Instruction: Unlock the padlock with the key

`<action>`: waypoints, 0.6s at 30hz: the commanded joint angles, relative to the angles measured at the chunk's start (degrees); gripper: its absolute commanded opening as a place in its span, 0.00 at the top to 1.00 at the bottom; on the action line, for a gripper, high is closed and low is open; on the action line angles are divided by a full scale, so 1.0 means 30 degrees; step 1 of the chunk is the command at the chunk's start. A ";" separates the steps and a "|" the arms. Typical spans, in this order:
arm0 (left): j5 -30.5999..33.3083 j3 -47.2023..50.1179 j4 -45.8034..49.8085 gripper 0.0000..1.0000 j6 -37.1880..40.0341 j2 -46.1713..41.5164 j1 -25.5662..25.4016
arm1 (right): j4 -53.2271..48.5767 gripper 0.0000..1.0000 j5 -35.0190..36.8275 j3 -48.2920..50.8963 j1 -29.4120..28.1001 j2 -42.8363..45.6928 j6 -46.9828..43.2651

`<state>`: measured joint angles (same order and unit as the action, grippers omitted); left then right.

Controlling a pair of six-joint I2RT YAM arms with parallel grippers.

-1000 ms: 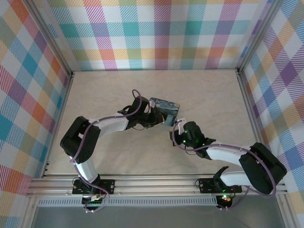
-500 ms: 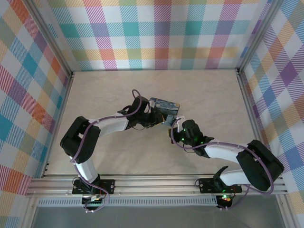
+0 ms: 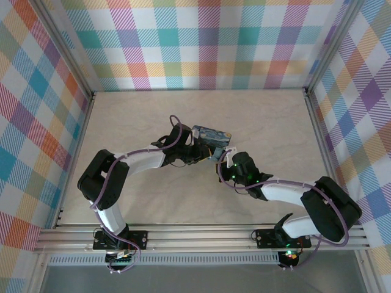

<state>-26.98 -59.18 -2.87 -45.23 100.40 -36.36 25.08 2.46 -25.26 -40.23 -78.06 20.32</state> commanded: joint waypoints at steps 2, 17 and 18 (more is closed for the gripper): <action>-0.0263 -0.0489 -0.0023 0.87 -0.0052 -0.0484 -0.0200 | 0.0825 1.00 0.0118 -0.0659 -0.0154 -0.0236 0.0149; -0.0293 -0.0372 -0.0096 0.87 -0.0116 -0.0536 -0.0244 | 0.0882 1.00 0.0159 -0.1066 -0.0152 -0.0947 0.0387; -0.0295 -0.0372 -0.0098 0.87 -0.0126 -0.0537 -0.0244 | 0.0945 1.00 0.0169 -0.1066 -0.0155 -0.0962 0.0403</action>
<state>-26.96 -59.18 -2.87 -45.43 100.42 -36.36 25.98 2.61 -26.81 -40.23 -80.44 20.53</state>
